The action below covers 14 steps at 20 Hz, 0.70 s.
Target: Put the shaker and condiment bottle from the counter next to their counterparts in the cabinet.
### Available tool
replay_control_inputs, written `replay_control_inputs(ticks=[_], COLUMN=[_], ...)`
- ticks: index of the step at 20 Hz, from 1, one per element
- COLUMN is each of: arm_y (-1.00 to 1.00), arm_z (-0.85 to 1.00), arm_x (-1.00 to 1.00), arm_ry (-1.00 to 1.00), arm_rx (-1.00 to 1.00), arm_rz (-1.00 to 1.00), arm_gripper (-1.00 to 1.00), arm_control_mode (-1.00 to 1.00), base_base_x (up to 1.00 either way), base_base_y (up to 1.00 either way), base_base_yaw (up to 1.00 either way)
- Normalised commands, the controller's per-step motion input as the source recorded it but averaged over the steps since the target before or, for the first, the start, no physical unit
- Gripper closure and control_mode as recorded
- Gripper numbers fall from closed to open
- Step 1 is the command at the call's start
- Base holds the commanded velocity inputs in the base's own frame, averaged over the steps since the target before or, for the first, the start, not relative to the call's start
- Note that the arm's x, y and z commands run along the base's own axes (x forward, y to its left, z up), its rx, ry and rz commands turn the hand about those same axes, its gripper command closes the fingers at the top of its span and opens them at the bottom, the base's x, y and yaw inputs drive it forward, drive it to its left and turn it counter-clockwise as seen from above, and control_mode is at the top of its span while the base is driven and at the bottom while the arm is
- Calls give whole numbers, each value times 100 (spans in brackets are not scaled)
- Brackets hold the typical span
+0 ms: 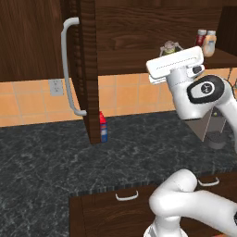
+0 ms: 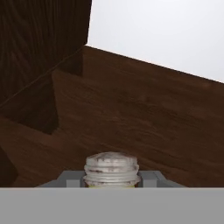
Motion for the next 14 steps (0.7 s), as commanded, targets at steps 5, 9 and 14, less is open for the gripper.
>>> replay_control_inputs(ticks=[5, 9, 14], arm_y=[11, 8, 19], arm_z=[3, 22, -5], arm_x=[20, 55, 33], arm_ry=[3, 27, 21], arm_rx=[0, 1, 0], arm_rz=[14, 22, 24], arm_gripper=[100, 100, 100], arm_control_mode=[-100, -100, -100], base_base_x=[0, 0, 0], base_base_y=[0, 0, 0], base_base_yaw=[0, 0, 0])
